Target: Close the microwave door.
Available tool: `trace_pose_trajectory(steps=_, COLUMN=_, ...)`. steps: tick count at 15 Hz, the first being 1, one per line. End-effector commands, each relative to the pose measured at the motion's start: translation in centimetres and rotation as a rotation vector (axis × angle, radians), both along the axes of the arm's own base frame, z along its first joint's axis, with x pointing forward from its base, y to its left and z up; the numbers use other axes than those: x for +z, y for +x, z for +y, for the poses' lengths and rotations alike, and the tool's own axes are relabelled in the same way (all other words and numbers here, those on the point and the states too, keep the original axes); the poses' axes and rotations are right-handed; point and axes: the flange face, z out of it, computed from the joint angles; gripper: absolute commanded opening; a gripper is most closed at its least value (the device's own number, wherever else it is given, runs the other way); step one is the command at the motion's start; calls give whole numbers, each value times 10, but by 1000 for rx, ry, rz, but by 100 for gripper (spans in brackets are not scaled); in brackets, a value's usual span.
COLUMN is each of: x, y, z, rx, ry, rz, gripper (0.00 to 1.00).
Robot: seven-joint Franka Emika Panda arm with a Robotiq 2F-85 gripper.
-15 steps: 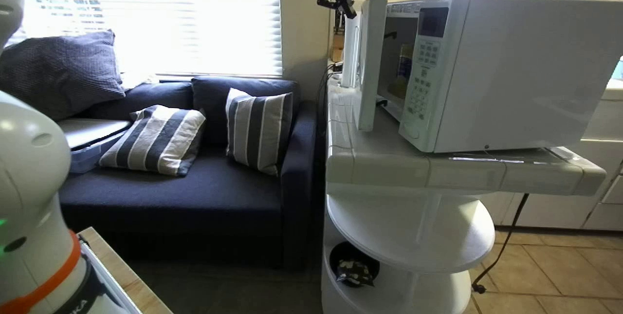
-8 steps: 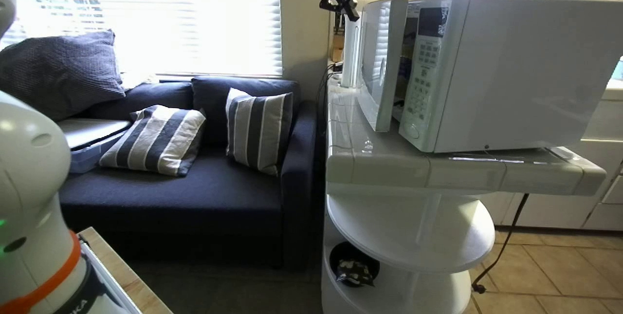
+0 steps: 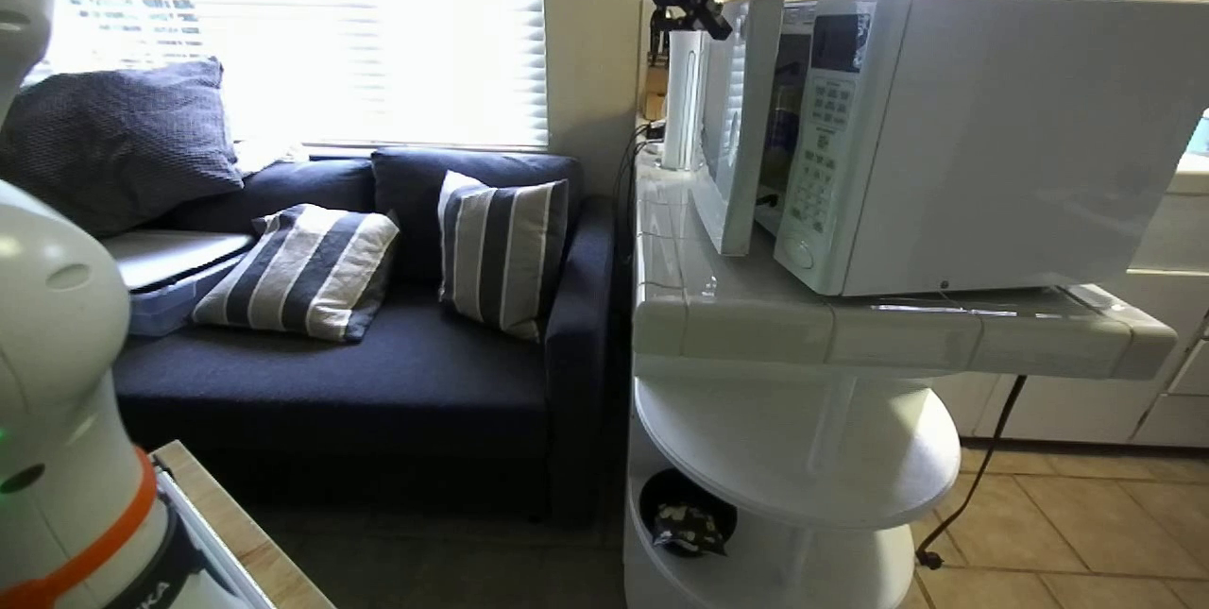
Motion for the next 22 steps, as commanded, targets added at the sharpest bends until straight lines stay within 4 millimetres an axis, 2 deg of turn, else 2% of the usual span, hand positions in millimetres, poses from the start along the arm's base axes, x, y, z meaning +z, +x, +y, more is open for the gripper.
trace_pose_trajectory(steps=1, x=-12, y=7, z=-8, rx=-67, ry=-111, rz=-16, gripper=0)
trace_pose_trajectory(steps=12, x=-27, y=27, z=-39, rx=-99, ry=-314, rz=-147, gripper=0)
trace_pose_trajectory(steps=20, x=-42, y=40, z=-46, rx=-112, ry=-433, rz=-216, gripper=0)
trace_pose_trajectory(steps=22, x=-41, y=39, z=-42, rx=-111, ry=-423, rz=-214, gripper=0)
